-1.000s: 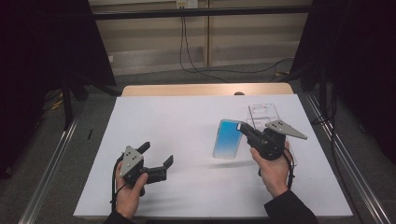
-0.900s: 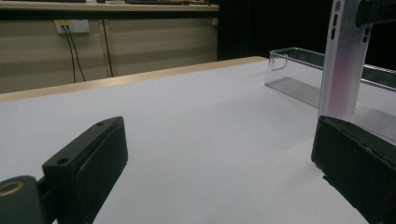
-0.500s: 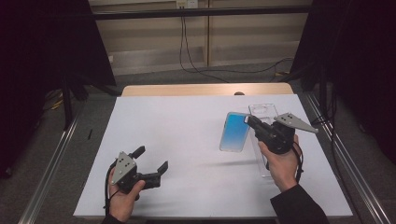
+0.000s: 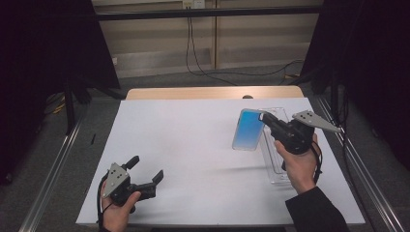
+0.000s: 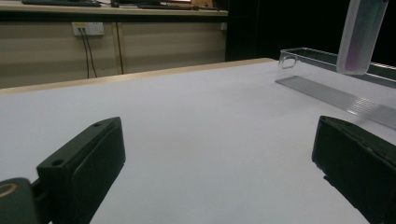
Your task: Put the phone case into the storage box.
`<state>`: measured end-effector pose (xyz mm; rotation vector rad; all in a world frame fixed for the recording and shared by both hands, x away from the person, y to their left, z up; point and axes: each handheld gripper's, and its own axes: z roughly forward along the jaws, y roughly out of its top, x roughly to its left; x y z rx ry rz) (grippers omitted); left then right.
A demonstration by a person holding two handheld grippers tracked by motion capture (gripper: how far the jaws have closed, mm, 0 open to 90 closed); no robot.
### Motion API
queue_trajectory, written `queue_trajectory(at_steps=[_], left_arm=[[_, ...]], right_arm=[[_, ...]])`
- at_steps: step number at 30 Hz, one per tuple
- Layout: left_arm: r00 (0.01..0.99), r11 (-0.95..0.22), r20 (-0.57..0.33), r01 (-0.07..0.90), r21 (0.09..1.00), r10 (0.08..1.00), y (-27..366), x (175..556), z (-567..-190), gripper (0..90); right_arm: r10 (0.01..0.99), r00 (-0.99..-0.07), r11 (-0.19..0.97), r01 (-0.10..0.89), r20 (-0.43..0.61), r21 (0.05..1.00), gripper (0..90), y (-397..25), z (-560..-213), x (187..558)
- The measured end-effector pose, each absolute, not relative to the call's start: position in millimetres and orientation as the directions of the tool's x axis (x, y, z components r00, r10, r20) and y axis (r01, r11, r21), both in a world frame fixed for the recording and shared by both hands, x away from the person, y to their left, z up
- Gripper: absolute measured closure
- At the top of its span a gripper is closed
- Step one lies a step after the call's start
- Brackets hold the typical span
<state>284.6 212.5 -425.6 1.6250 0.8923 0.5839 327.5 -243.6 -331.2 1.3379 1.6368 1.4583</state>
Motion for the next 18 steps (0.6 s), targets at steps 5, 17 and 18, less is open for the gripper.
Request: queue_trajectory(at_steps=[5, 17, 18], left_arm=[[0.586, -0.078, -0.084, 0.246, 0.966, 0.806, 213.5, 282.1, -426.6, 2.7], [0.581, -0.074, -0.084, 0.244, 0.967, 0.809, 213.5, 285.0, -427.4, 2.7], [0.582, -0.08, -0.078, 0.242, 0.967, 0.809, 214.0, 285.2, -427.4, 2.7]], right_arm=[[0.924, -0.33, -0.093, 0.298, 0.194, 0.95, 85.5, -250.5, -327.9, 329.2], [0.94, -0.295, -0.085, 0.291, 0.174, 0.953, 85.5, -262.9, -322.8, 338.7], [0.94, -0.293, -0.087, 0.293, 0.176, 0.952, 85.5, -264.2, -322.4, 339.3]])
